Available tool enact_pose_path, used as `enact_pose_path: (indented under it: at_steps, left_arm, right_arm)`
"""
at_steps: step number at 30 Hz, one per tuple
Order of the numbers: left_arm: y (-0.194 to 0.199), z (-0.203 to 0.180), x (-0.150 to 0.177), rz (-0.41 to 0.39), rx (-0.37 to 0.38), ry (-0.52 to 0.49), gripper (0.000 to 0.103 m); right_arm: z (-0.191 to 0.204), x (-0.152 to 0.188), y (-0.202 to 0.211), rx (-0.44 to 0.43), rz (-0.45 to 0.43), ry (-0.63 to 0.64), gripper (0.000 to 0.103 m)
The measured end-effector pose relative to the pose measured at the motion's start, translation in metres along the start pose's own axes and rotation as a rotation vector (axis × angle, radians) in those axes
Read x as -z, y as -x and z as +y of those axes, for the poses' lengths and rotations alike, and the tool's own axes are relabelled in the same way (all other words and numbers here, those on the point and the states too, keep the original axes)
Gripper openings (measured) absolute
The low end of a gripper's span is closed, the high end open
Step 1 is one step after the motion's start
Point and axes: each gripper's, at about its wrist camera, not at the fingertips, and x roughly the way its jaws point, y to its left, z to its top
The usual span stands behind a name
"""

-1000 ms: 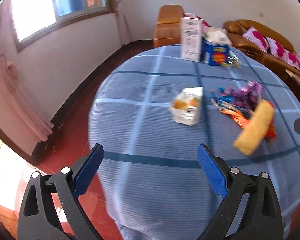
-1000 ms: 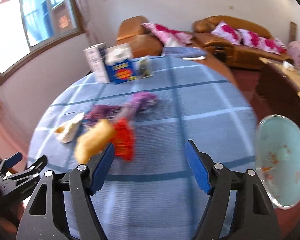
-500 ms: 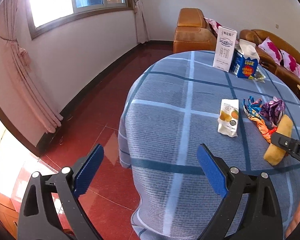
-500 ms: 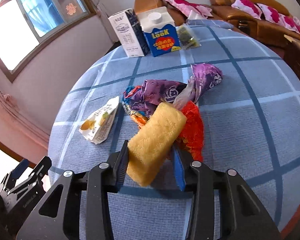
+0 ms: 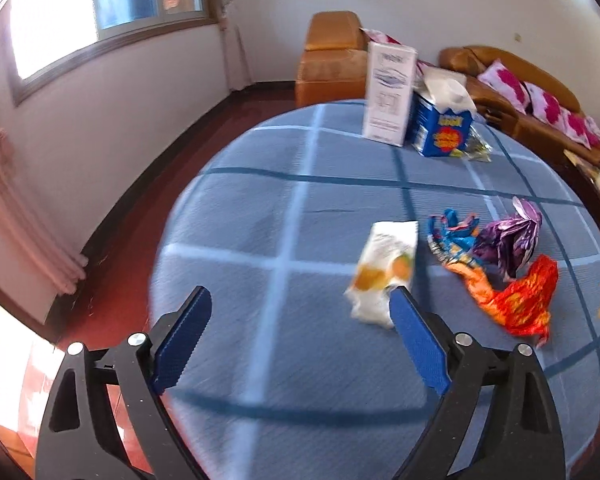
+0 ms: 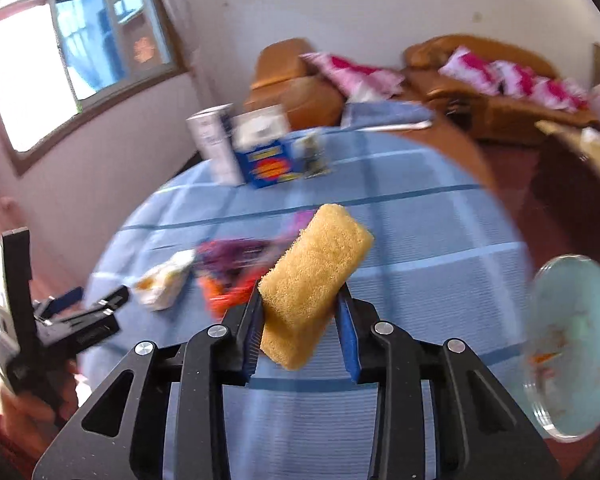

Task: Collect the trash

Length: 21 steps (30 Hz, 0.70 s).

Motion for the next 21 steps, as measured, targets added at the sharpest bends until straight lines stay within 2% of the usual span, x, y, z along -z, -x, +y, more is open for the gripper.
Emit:
enact_pose_path:
  at_steps: [4, 8, 9, 10, 11, 13, 14, 21]
  left_arm:
    - [-0.024, -0.016, -0.011, 0.047, 0.024, -0.016, 0.079]
    - [-0.041, -0.027, -0.017, 0.104, 0.064, -0.017, 0.077]
    - [-0.043, -0.029, -0.017, 0.115, 0.069, -0.024, 0.072]
    - [-0.046, -0.031, -0.017, 0.129, 0.076, -0.03, 0.062]
    - [-0.048, -0.032, -0.016, 0.141, 0.08, -0.026, 0.06]
    - [-0.047, -0.031, -0.017, 0.131, 0.072, -0.019, 0.035]
    - [-0.047, -0.031, -0.016, 0.129, 0.069, -0.015, 0.032]
    - [-0.028, -0.032, -0.006, 0.107, 0.042, 0.009, 0.029]
  right_arm:
    - [-0.027, 0.006, 0.0, 0.064, 0.001, -0.048, 0.034]
    - [-0.044, 0.012, -0.002, 0.082, 0.011, -0.084, 0.034]
    - [-0.045, 0.012, -0.002, 0.083, 0.014, -0.086, 0.034]
    - [-0.046, 0.013, -0.003, 0.082, 0.019, -0.091, 0.034]
    - [-0.047, 0.013, -0.004, 0.08, 0.023, -0.094, 0.034]
    - [-0.047, 0.014, -0.004, 0.074, 0.023, -0.097, 0.034]
    - [-0.047, 0.015, -0.003, 0.074, 0.02, -0.095, 0.034]
    - [-0.046, 0.016, 0.006, 0.084, -0.004, -0.077, 0.034]
